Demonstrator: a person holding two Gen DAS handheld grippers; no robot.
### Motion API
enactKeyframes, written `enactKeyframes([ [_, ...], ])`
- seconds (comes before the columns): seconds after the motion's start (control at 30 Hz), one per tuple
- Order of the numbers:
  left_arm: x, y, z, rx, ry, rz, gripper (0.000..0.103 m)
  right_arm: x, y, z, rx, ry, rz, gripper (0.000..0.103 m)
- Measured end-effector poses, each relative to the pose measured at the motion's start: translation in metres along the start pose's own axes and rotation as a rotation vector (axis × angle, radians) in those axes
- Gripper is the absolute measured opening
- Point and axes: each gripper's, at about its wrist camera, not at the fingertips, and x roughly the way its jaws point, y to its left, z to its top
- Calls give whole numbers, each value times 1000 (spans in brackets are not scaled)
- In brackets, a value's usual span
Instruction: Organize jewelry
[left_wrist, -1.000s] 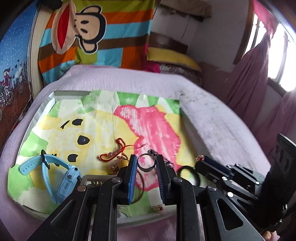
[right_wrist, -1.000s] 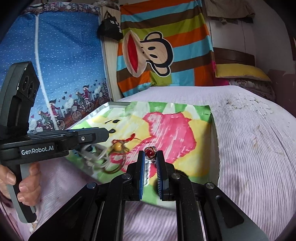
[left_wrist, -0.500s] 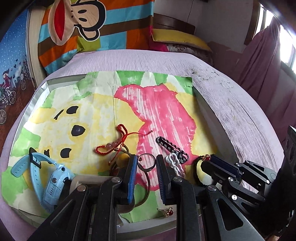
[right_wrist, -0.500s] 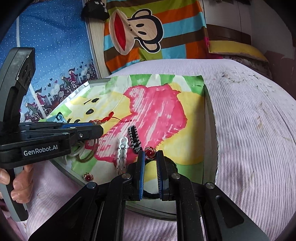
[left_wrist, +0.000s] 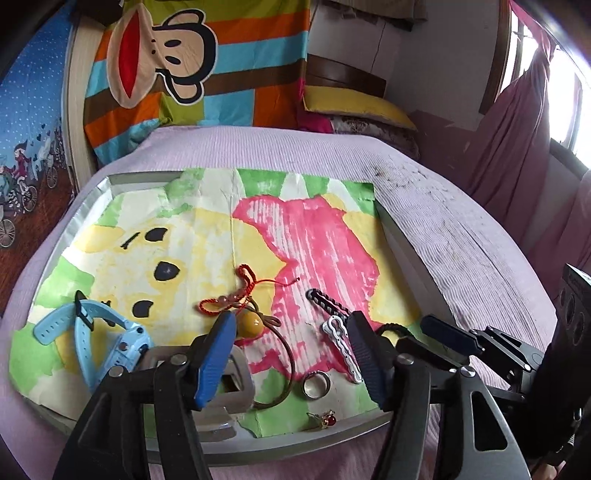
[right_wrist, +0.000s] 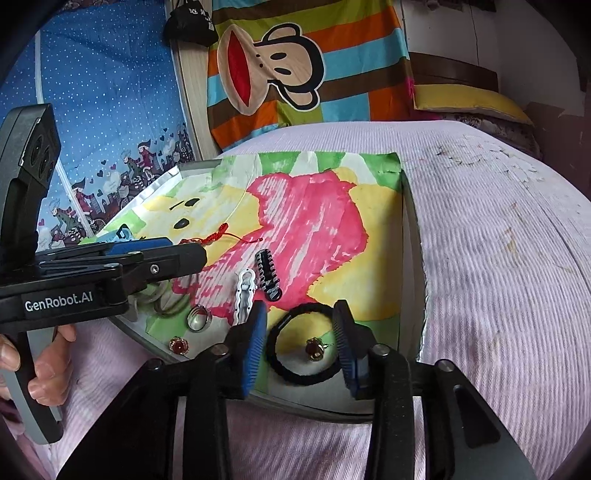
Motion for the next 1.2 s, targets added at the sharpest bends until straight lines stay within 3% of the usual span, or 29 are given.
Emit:
enactKeyframes([
  [0.1,-7,3,0,-11,-40,19,68,-6,-1,1,7,-28,0,35],
  [0.47,-47,22,-13,-54,-207,114,100,-38,5,1,32,-161,-5,61],
  [0.8,-79,37,-39,-44,-282,169,103,-72,20,-8,41,-257,-5,86],
  [1.2,-133,42,-80,-25,-355,191,103,-117,48,-34,33,-317,15,100],
])
